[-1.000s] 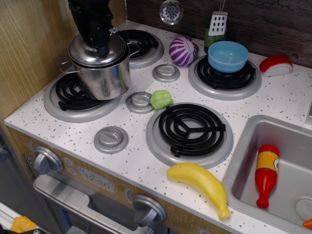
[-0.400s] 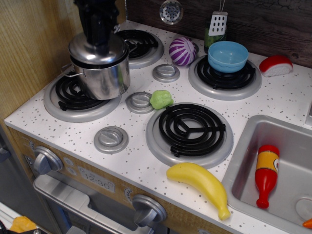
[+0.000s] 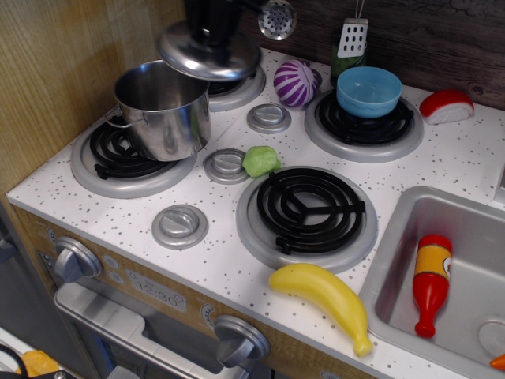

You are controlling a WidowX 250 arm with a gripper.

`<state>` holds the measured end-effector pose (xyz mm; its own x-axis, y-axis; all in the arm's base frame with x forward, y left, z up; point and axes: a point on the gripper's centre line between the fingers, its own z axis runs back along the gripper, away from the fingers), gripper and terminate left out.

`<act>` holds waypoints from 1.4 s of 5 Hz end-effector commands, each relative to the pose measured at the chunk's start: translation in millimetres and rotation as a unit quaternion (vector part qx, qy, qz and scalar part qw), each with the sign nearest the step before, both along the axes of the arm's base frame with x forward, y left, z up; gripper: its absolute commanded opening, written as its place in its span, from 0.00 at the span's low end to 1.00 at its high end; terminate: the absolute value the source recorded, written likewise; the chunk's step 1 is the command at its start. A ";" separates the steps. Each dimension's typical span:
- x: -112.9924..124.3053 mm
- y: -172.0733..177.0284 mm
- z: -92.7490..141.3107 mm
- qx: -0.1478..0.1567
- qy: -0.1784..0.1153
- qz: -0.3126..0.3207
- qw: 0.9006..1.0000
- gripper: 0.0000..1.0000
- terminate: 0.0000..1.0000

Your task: Take lid off pot or pan

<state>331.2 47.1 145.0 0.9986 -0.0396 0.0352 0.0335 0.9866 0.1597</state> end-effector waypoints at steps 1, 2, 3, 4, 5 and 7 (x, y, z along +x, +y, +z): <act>-1.2 -59.6 -24.3 -0.026 -0.063 0.051 0.996 0.00 0.00; -0.2 -72.9 -59.7 -0.043 -0.064 0.079 0.994 0.00 0.00; 2.2 -63.6 -81.1 -0.044 -0.071 0.065 0.994 0.00 0.00; 2.0 -65.0 -96.2 -0.053 -0.079 0.055 0.994 0.00 0.00; -0.1 -64.1 -100.1 -0.056 -0.089 0.050 0.993 1.00 0.00; 0.6 -63.0 -100.4 -0.066 -0.093 0.048 0.992 1.00 0.00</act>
